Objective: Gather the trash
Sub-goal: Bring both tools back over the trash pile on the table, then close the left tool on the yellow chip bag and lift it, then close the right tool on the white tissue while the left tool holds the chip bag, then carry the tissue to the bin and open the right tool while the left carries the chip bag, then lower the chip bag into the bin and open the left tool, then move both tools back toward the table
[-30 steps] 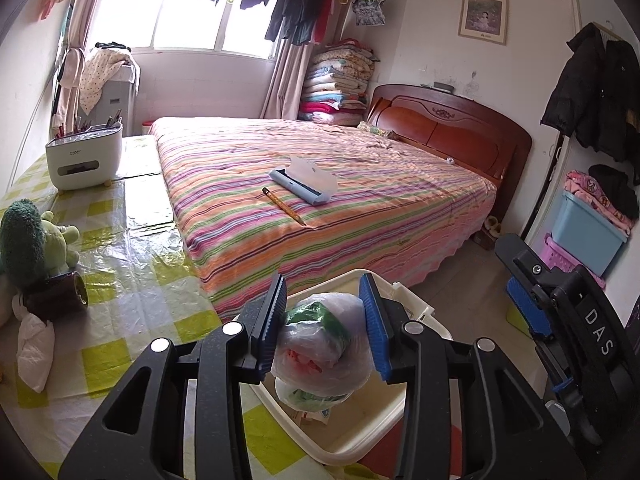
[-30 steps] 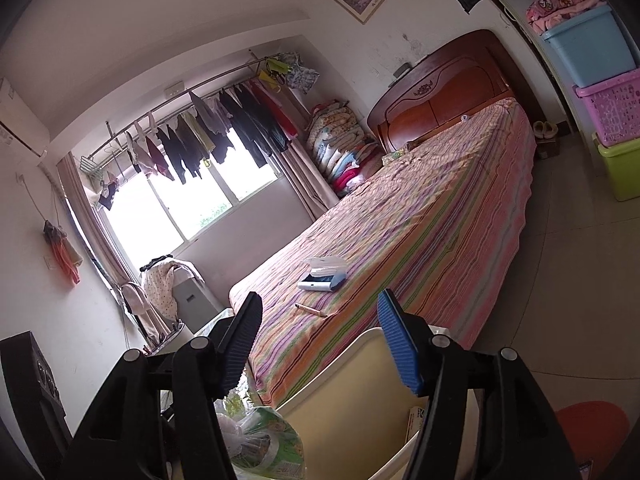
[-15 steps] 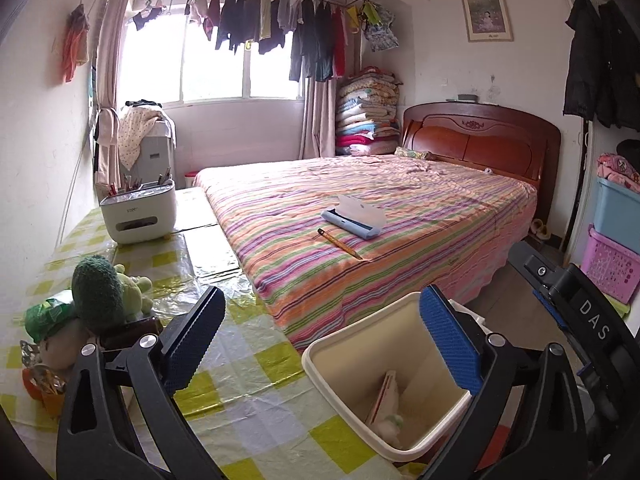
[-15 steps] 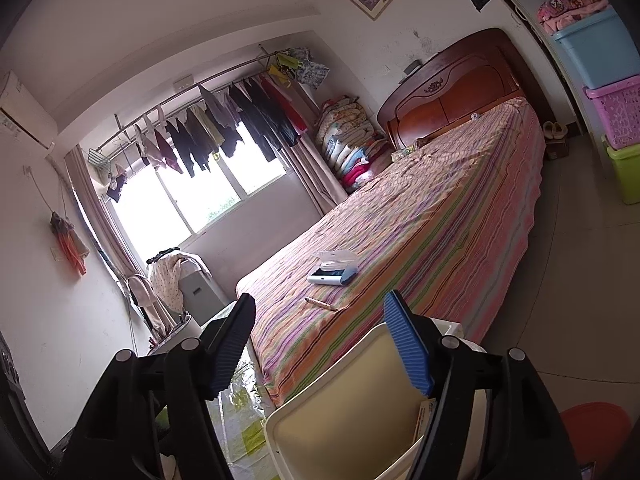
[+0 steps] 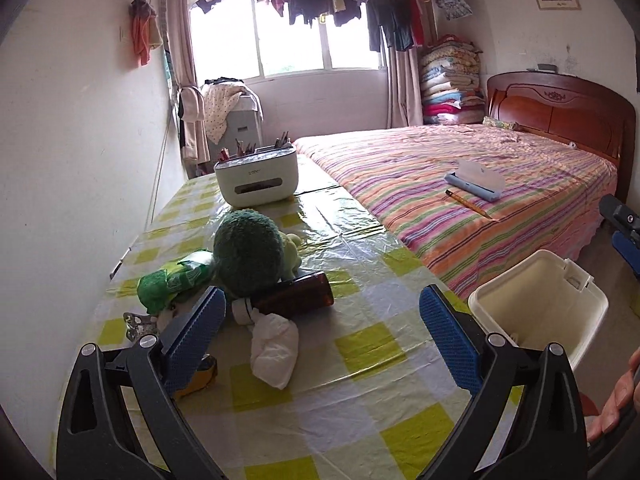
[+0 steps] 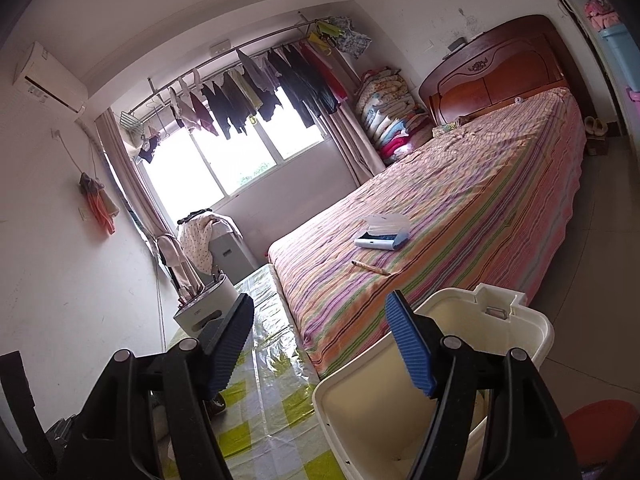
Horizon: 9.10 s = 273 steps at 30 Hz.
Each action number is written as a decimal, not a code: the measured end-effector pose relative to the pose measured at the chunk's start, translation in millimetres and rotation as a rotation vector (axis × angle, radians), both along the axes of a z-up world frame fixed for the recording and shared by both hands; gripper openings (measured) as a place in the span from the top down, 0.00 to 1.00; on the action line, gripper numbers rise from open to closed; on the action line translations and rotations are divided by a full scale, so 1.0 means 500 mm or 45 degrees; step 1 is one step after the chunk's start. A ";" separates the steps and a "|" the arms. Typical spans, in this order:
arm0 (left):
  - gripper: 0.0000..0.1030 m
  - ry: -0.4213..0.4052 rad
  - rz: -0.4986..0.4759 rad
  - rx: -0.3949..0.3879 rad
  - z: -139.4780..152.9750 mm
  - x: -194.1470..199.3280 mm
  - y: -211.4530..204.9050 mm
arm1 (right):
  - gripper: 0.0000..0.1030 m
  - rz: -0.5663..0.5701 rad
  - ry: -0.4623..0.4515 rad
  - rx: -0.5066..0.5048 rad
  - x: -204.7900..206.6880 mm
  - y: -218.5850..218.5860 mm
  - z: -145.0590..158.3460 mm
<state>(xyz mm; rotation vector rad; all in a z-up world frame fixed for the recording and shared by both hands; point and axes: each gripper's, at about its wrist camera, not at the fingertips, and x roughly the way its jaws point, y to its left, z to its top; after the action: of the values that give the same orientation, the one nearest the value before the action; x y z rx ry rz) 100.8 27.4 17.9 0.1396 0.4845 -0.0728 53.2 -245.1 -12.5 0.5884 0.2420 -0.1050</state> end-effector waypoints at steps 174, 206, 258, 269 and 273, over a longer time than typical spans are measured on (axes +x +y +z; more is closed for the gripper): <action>0.94 0.299 -0.421 -0.279 -0.086 0.035 -0.199 | 0.59 -0.092 0.084 0.127 -0.020 -0.045 -0.024; 0.94 0.386 -0.572 -0.300 -0.093 0.077 -0.342 | 0.33 -0.183 -0.169 0.239 -0.091 -0.084 -0.022; 0.12 0.167 -0.188 0.048 -0.035 0.068 0.013 | 0.28 -0.005 -0.103 0.101 -0.037 0.028 -0.009; 0.12 0.195 -0.036 -0.027 -0.058 0.060 0.167 | 0.27 0.118 -0.059 -0.005 0.007 0.130 0.001; 0.12 0.213 0.014 -0.067 -0.064 0.057 0.218 | 0.27 0.187 -0.033 -0.056 0.026 0.171 0.001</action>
<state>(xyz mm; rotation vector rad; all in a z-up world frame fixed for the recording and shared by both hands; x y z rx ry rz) 129.4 136.6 -14.3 0.0795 0.6494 -0.0865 66.1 -159.4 -11.9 0.5262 0.2565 0.0388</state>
